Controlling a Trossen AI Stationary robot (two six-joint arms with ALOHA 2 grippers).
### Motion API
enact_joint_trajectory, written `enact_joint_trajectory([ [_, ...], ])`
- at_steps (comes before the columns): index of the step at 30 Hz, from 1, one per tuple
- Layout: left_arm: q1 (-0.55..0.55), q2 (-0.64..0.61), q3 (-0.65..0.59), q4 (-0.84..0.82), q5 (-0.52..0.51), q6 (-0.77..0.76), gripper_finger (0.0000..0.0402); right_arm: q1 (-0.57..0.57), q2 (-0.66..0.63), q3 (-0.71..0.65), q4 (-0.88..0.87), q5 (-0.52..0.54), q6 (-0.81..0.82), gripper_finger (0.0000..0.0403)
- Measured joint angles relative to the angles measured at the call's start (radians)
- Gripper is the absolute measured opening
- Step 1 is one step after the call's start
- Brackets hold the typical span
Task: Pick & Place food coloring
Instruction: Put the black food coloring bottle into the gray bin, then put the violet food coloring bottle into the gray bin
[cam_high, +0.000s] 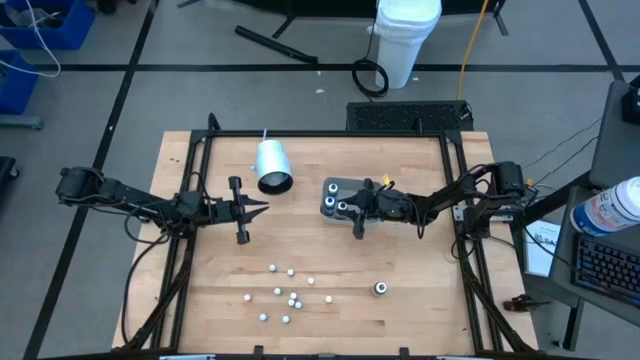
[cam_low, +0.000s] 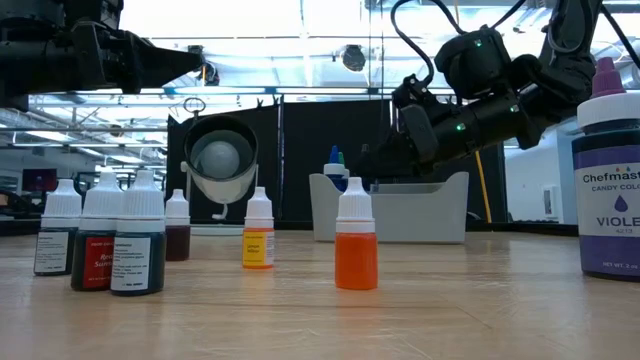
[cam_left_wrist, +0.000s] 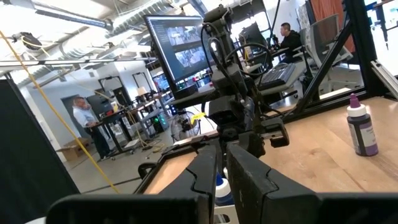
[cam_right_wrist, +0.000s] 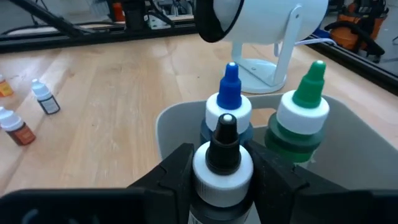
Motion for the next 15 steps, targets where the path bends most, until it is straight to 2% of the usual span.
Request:
enact_joint_trajectory([
  [5,0.0,0.0,0.0,0.0,0.0,0.0,0.0047,0.0,0.0,0.0,-0.002,0.0,-0.022,0.0132],
  [15,0.0,0.0,0.0,-0.001,0.0,0.001,0.0047,0.0,0.001,0.0,0.034,0.004,-0.019,0.0215],
])
